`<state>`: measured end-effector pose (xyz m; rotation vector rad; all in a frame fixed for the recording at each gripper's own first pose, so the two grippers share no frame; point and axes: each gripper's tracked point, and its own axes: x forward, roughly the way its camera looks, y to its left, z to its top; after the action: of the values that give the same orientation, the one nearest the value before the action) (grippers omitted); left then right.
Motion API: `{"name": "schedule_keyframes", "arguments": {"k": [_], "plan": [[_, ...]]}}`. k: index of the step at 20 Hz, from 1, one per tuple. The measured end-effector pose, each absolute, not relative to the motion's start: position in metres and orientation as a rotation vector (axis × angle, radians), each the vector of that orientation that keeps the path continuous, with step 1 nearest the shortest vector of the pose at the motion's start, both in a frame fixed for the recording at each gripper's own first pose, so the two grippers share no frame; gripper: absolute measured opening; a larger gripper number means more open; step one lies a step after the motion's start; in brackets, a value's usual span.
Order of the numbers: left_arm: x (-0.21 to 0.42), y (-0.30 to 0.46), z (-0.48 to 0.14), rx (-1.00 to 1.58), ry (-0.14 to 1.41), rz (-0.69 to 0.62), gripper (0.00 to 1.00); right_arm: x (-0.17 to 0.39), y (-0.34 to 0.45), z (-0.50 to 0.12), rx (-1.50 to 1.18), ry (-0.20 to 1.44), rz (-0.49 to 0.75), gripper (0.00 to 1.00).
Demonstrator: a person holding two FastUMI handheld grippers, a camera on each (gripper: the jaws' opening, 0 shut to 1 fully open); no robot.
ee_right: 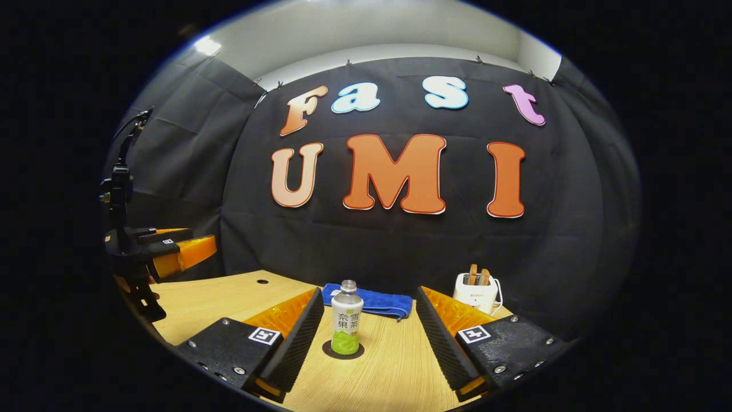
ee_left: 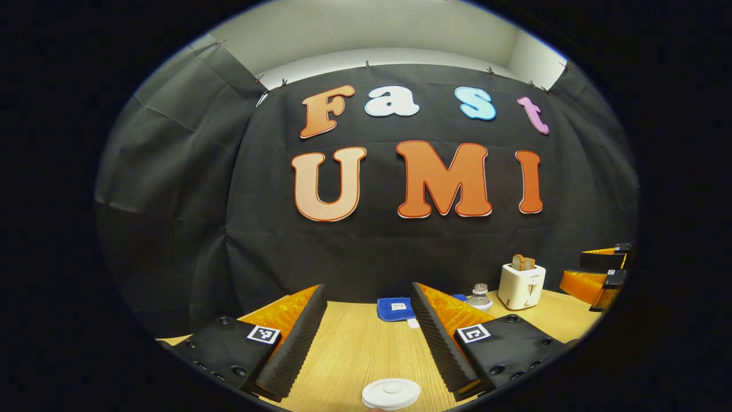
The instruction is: Open the teacup lid with one hand, grasp the water bottle and pour water into the teacup with the other hand; after pouring, place the water bottle on the coaster and then close the teacup lid.
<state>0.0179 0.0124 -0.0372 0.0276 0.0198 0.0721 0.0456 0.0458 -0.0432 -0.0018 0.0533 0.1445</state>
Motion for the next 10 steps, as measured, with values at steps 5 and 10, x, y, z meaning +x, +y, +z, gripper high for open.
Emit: {"name": "schedule_keyframes", "arguments": {"k": [5,10], "plan": [[0.0171,0.0172,-0.032,0.04,0.004,0.087,0.96,0.0501,0.0434,-0.0478,-0.001,0.066,0.132,0.97],[0.0172,0.0115,-0.0293,0.042,-0.004,0.073,0.96,0.0504,0.0407,-0.0511,-0.03,0.066,0.117,0.97]]}}
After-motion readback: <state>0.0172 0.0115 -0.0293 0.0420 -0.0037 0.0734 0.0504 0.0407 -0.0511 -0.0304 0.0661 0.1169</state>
